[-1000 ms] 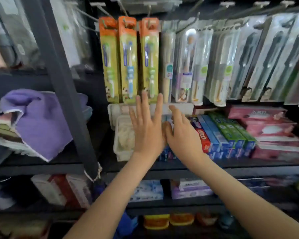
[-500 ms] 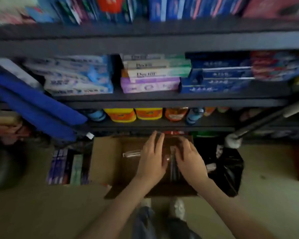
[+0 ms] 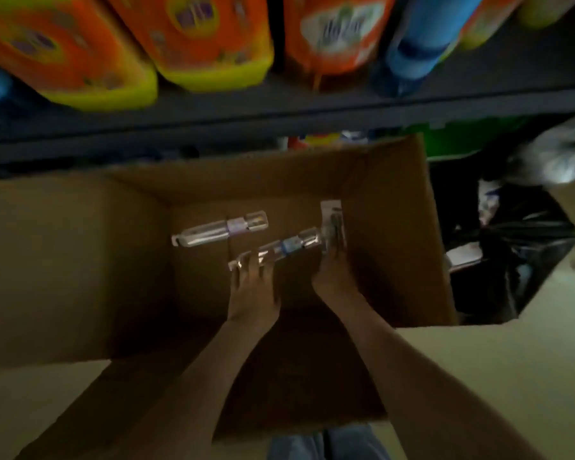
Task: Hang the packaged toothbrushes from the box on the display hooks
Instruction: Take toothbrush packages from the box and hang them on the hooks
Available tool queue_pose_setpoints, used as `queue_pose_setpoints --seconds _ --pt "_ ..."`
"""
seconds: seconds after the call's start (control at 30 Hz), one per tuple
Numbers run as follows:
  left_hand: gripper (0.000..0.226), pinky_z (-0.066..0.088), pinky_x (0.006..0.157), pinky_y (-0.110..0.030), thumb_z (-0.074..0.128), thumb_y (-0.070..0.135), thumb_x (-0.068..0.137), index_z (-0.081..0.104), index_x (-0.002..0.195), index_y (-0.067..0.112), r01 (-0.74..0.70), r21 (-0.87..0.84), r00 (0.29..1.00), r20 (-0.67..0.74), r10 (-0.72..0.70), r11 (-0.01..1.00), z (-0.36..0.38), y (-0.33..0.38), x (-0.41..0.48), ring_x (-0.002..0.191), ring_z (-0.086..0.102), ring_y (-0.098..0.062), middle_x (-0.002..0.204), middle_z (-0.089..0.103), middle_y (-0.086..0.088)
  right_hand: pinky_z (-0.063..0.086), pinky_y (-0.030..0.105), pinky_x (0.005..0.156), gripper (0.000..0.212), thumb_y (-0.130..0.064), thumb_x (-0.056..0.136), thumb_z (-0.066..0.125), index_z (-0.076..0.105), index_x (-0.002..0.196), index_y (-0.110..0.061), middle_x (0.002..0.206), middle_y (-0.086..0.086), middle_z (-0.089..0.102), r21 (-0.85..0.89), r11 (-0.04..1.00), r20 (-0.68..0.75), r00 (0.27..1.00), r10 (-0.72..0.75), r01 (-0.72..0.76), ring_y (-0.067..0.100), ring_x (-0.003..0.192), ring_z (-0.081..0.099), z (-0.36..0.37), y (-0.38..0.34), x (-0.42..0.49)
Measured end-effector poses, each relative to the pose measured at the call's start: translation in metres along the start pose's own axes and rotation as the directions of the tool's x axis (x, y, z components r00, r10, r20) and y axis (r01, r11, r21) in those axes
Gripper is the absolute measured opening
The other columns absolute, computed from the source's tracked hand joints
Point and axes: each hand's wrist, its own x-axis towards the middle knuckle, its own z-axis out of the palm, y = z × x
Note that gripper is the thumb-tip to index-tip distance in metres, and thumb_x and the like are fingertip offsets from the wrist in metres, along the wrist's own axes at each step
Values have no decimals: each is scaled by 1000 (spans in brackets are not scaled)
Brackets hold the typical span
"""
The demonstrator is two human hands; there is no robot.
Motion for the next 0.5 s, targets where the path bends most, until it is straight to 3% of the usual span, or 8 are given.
queue_pose_setpoints --seconds 0.1,0.27,0.43,0.5 --pt "85 -3 119 -47 55 26 93 -5 154 19 -26 36 998 58 24 999 34 -10 25 148 -10 -29 161 -6 -10 35 39 111 72 1 92 48 13 152 -15 154 11 24 -39 998 -28 999 41 -42 28 140 30 28 11 37" --pt "84 -2 119 -48 54 27 95 -5 154 16 -27 123 997 78 18 992 57 -21 62 148 -8 -31 160 -9 -16 49 34 82 61 -6 91 56 31 144 -23 135 9 48 152 974 -102 978 185 -168 26 118 52 61 35 84" --pt "85 1 118 -46 55 29 95 -4 154 17 -33 10 997 74 33 999 71 -21 75 148 -9 -29 161 -10 -15 46 35 90 56 -10 89 63 36 138 -7 137 15 46 48 974 -78 971 226 -223 31 124 47 70 36 100" --pt "85 2 118 -47 56 27 94 -4 154 18 -29 -27 997 73 31 999 70 -21 74 148 -9 -29 161 -10 -14 44 31 81 55 -9 86 65 41 135 -8 133 14 50 69 972 11 974 225 -225 29 121 51 67 26 101"
